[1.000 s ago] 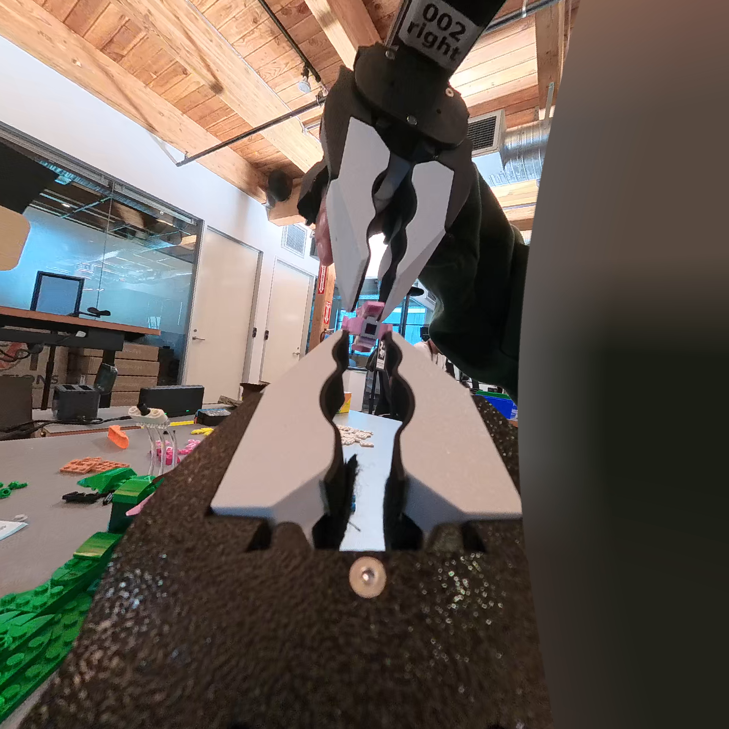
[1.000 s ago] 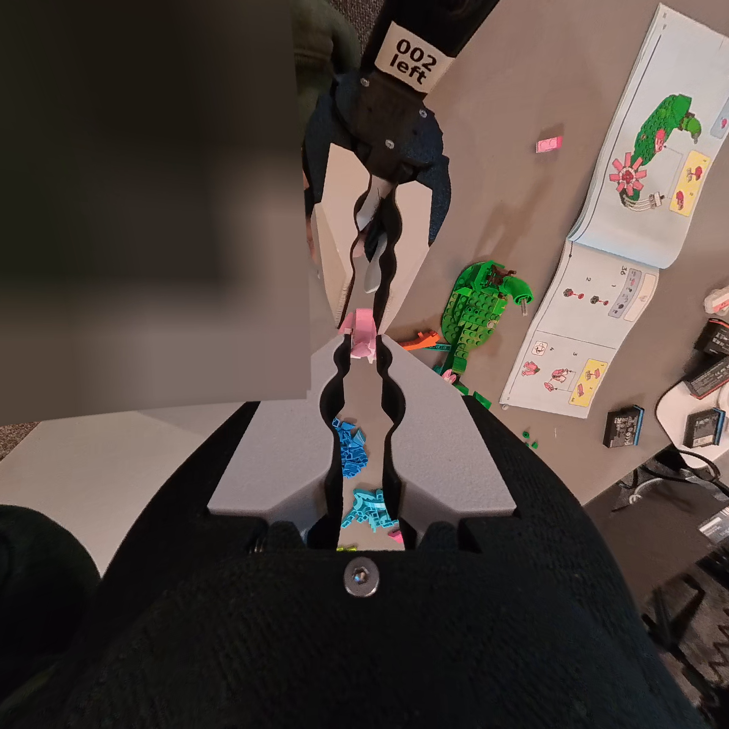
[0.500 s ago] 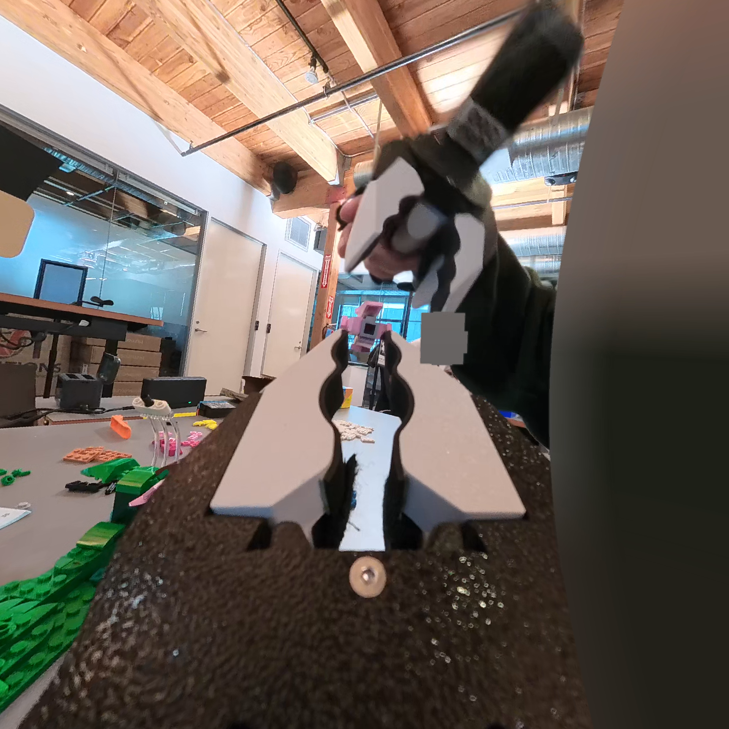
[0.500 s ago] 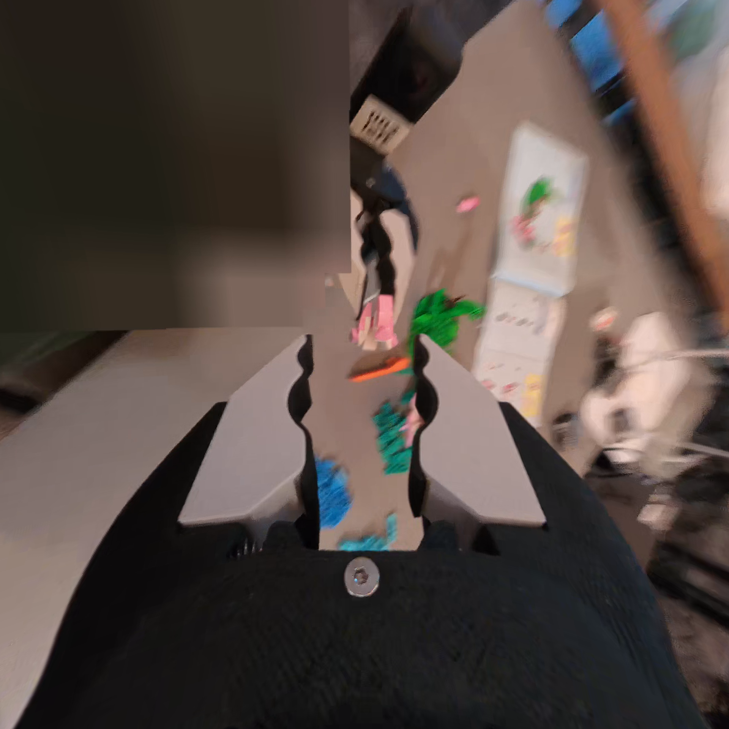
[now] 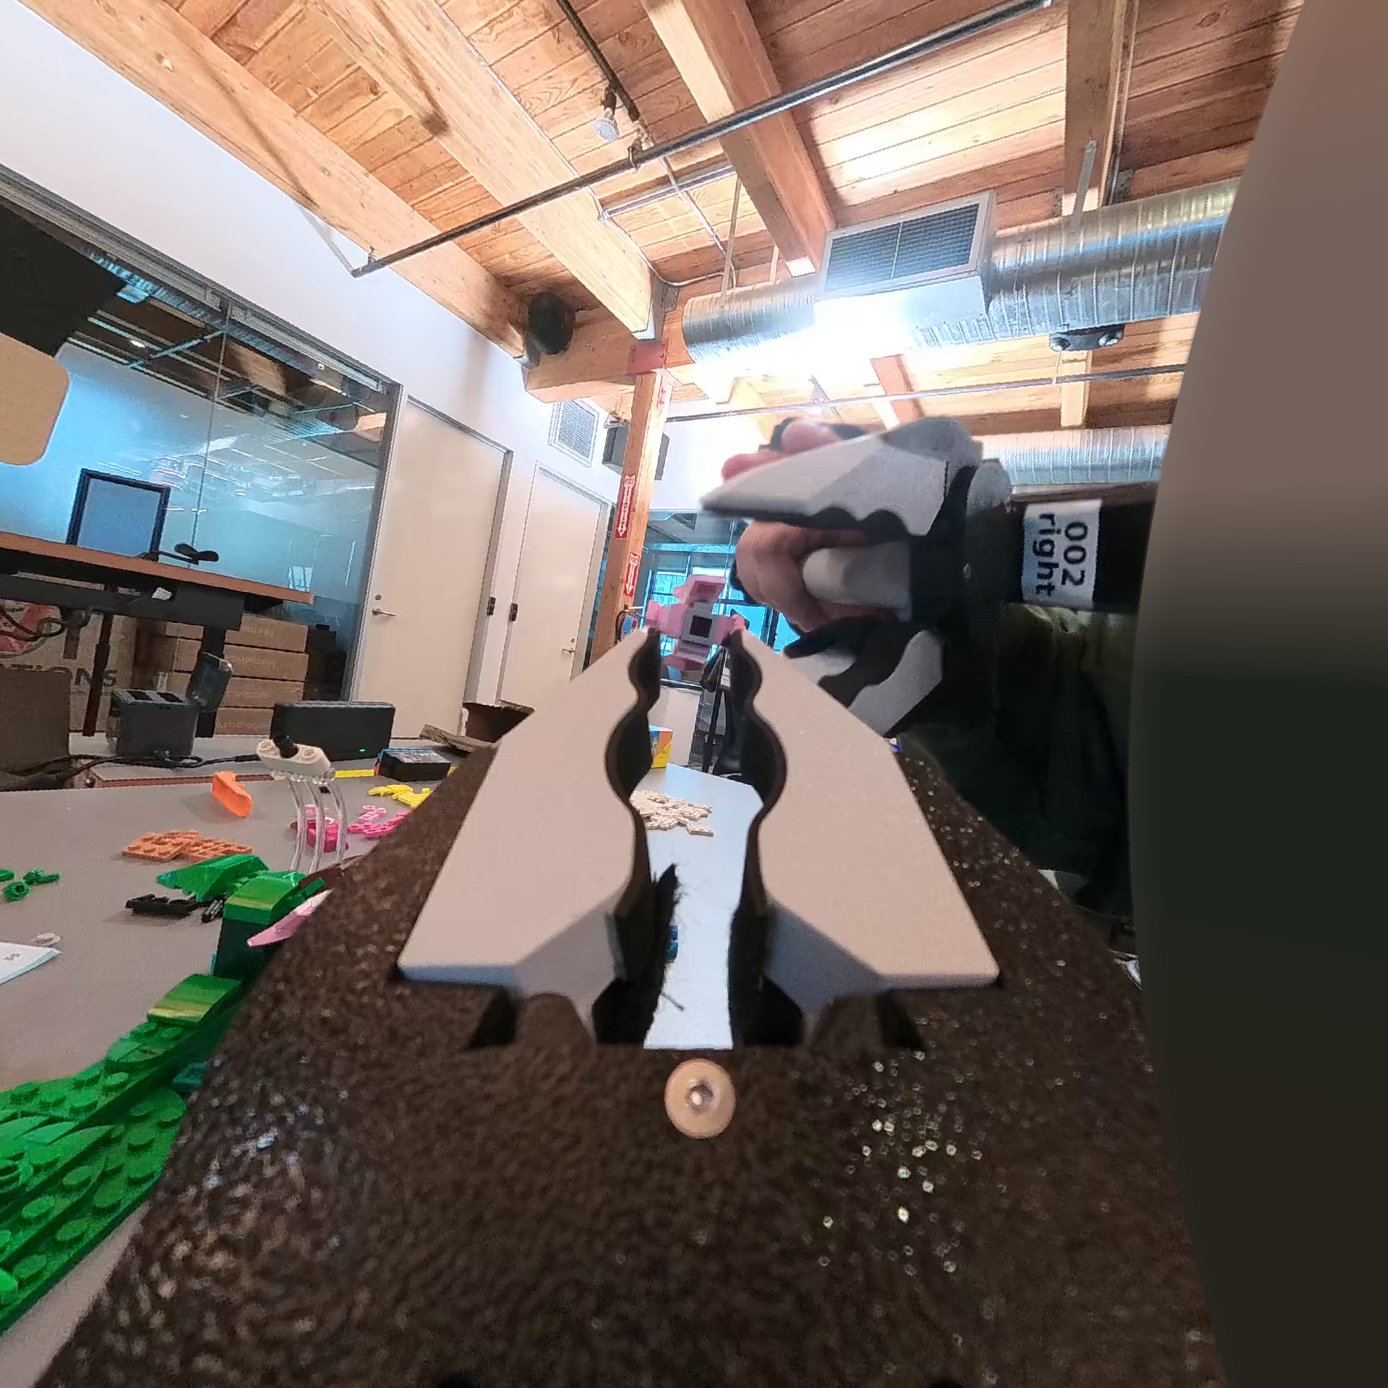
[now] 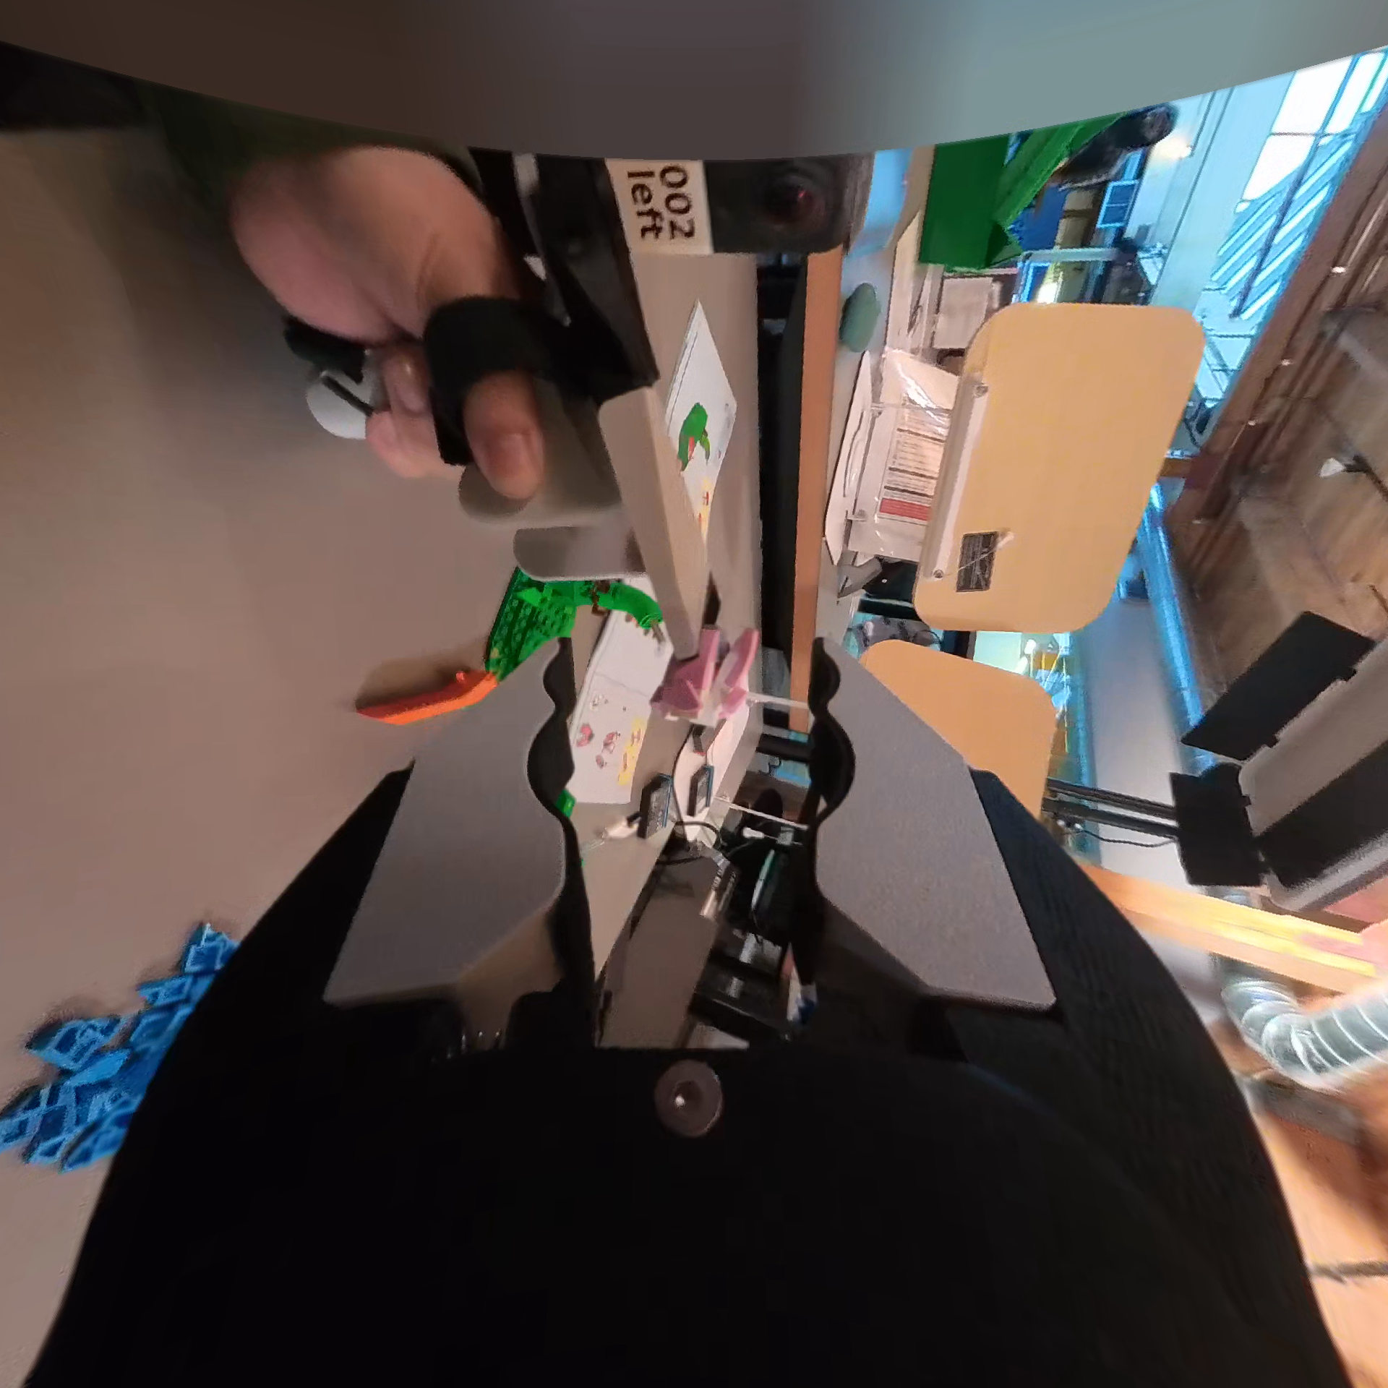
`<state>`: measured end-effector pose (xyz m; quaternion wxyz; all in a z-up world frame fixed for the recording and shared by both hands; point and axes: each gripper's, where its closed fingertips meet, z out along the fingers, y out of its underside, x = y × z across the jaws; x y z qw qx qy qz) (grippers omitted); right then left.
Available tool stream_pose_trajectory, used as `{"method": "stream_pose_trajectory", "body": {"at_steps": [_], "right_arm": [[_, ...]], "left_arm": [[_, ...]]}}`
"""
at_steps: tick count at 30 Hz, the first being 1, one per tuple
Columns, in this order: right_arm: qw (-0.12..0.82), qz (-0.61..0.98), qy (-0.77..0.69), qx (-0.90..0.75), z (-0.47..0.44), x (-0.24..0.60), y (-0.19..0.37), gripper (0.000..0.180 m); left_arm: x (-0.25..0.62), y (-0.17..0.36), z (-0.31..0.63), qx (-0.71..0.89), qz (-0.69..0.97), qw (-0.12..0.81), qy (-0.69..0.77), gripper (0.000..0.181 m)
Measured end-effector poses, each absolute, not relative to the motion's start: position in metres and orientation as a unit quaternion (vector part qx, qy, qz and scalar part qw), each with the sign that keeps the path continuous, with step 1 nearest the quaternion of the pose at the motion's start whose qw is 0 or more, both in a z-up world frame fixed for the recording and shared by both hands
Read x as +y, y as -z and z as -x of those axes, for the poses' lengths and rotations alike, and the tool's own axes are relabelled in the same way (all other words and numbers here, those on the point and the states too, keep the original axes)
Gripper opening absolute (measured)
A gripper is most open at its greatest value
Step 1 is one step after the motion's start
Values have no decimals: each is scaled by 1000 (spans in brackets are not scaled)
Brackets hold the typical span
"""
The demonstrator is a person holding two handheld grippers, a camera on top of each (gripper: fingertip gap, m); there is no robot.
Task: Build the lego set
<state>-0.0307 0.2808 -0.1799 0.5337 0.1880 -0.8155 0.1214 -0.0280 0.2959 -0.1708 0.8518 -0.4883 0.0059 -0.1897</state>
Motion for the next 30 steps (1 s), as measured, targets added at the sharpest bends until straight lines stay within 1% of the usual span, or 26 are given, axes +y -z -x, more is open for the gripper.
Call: {"method": "stream_pose_trajectory", "body": {"at_steps": [10, 19, 22, 23, 26, 30], "right_arm": [[527, -198, -82, -822, 36, 289, 195, 57], [569, -200, 14, -798, 47, 296, 196, 49], [596, -218, 63, -770, 52, 298, 195, 41], [608, -228, 79, -757, 54, 298, 193, 33], [631, -260, 114, -722, 57, 297, 192, 17], [634, -249, 101, -725, 58, 298, 192, 17]], "left_arm": [[296, 172, 30, 0, 491, 850, 192, 16], [303, 178, 36, -24, 511, 841, 177, 16], [307, 181, 37, -31, 525, 835, 164, 16], [308, 183, 37, -33, 529, 832, 163, 16], [313, 186, 35, -33, 542, 825, 158, 15], [314, 187, 37, -40, 544, 822, 161, 15]]}}
